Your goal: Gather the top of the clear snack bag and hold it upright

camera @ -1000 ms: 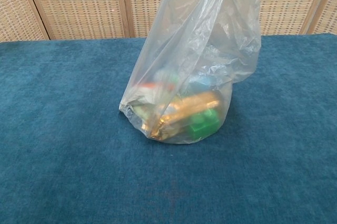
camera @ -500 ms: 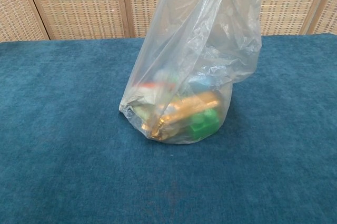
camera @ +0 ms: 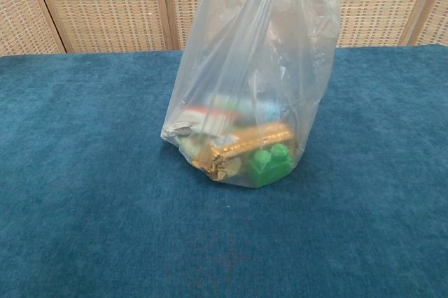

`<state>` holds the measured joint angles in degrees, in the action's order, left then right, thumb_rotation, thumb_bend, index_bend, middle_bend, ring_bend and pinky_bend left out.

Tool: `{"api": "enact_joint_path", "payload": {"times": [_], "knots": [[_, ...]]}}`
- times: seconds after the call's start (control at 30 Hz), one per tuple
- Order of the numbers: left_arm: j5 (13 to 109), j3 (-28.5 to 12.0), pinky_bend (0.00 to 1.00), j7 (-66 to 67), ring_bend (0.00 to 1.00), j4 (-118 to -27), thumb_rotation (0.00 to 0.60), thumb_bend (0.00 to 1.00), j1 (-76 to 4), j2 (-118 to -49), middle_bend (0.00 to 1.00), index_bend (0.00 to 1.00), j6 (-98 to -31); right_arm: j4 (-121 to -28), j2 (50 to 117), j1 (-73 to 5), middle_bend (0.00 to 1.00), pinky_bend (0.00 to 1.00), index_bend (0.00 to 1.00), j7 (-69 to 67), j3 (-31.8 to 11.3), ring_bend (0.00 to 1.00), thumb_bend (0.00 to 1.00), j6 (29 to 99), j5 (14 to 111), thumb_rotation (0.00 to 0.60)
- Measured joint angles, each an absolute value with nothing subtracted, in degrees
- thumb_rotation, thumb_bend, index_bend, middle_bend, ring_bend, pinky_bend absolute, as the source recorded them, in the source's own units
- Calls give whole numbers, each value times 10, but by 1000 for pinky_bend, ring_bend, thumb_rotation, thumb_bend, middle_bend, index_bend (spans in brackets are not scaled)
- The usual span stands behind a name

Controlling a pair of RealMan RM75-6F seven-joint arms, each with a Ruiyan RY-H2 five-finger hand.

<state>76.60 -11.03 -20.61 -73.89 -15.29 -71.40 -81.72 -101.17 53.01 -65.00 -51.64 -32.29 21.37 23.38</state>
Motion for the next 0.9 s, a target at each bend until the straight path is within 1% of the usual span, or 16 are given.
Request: {"api": "enact_joint_path", "payload": {"times": [0.17,0.33,0.5,0.7,0.9], "knots": [[750,-103,0,-165,0,-778,600,39,-151,-689,0,0,-787,-1025,477,-720,988,1000,1000,-479,-276,965,1000,208,148,600],[730,-102,0,-133,0,-822,600,39,-149,-663,0,0,-765,-1033,424,-815,990,1000,1000,-442,-213,967,1000,192,45,600],[728,-105,0,-130,0,-831,600,39,-146,-659,0,0,-765,-1037,379,-903,991,1000,1000,-406,-157,970,1000,185,-43,600],[727,-107,0,-135,0,-831,600,39,-145,-658,0,0,-762,-1037,344,-977,991,1000,1000,-365,-109,969,1000,184,-122,600],[730,-108,0,-138,0,-830,600,40,-143,-657,0,0,-762,-1032,322,-1024,991,1000,1000,-329,-78,970,1000,184,-174,600]]}}
